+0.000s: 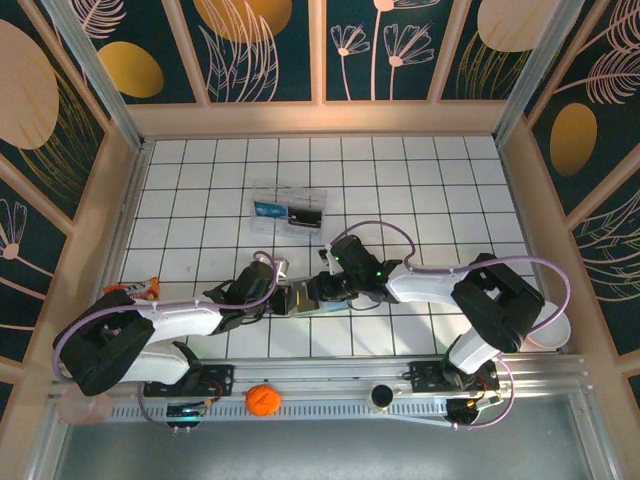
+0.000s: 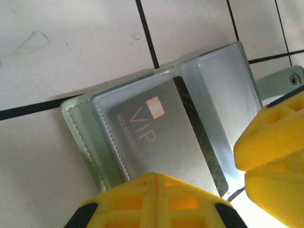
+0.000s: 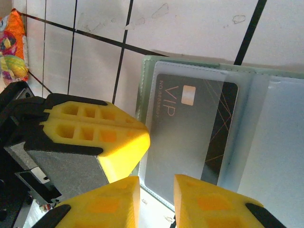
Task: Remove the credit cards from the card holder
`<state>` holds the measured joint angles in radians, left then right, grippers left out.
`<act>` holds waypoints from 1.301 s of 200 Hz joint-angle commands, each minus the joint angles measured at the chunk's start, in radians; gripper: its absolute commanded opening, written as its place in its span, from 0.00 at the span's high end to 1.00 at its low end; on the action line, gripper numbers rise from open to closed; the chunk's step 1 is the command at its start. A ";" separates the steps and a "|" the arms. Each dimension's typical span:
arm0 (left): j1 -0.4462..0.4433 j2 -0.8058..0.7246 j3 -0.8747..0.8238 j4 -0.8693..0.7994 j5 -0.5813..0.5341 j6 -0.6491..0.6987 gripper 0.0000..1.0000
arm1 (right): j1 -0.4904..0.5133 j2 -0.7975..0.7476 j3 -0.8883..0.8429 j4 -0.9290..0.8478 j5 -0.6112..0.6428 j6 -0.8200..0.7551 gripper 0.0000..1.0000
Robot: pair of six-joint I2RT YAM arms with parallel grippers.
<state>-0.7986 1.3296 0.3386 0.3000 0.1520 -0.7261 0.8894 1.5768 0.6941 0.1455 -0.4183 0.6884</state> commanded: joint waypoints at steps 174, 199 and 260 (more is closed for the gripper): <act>-0.002 0.089 0.012 -0.031 0.002 0.011 1.00 | -0.043 0.111 0.008 -0.028 0.015 0.041 0.77; -0.003 0.079 0.007 -0.031 0.003 0.007 1.00 | -0.043 0.083 0.007 -0.051 0.047 0.035 0.70; -0.002 0.082 0.007 -0.031 0.007 0.004 1.00 | -0.041 0.085 0.003 -0.097 0.098 0.040 0.70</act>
<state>-0.7986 1.3823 0.3519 0.3336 0.1280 -0.7261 0.8452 1.6539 0.6994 0.1352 -0.4004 0.7246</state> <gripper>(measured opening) 0.052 0.305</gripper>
